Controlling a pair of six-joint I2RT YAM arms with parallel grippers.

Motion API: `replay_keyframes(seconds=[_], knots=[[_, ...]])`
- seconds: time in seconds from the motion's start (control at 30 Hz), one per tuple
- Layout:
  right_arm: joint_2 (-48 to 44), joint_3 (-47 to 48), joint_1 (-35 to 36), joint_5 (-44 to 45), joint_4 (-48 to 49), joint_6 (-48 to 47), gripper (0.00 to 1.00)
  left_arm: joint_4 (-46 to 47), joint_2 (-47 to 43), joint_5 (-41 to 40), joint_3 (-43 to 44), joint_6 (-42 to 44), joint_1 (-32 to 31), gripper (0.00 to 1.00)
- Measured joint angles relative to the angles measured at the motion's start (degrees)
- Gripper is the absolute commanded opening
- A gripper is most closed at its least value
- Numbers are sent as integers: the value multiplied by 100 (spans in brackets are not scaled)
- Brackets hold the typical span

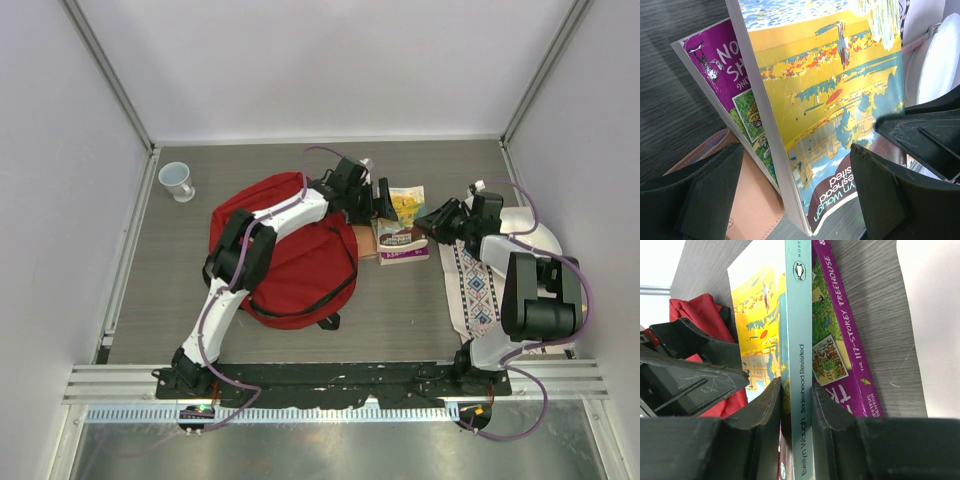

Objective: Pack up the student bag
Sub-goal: Pick up the book from the center of the board.

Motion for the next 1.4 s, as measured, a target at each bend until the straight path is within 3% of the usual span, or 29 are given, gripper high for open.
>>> replay_keyframes(seconds=[0.2, 0.43, 0.6, 0.83, 1.0, 1.27, 1.33, 1.4], knots=[[-33, -227, -7, -210, 332, 365, 33, -9, 0, 103, 0, 2, 0, 77], [-33, -398, 2, -588, 833, 831, 46, -44, 0, 175, -2, 9, 15, 53], [59, -426, 4, -752, 1165, 1064, 47, -57, 4, 214, -4, -2, 59, 42], [323, -448, 39, -758, 1381, 1244, 54, -50, 59, 258, -4, 0, 101, 39], [361, -446, 94, -669, 1314, 1222, 54, -46, 63, 295, -4, 0, 107, 33], [717, -468, 138, -789, 1572, 1493, 54, 48, 85, 407, -4, -13, 122, 30], [763, -538, 146, -835, 1812, 1633, 54, 79, 96, 448, -4, -26, 131, 30], [785, -625, 146, -872, 2063, 1784, 46, 111, 109, 503, -4, -33, 146, 30]])
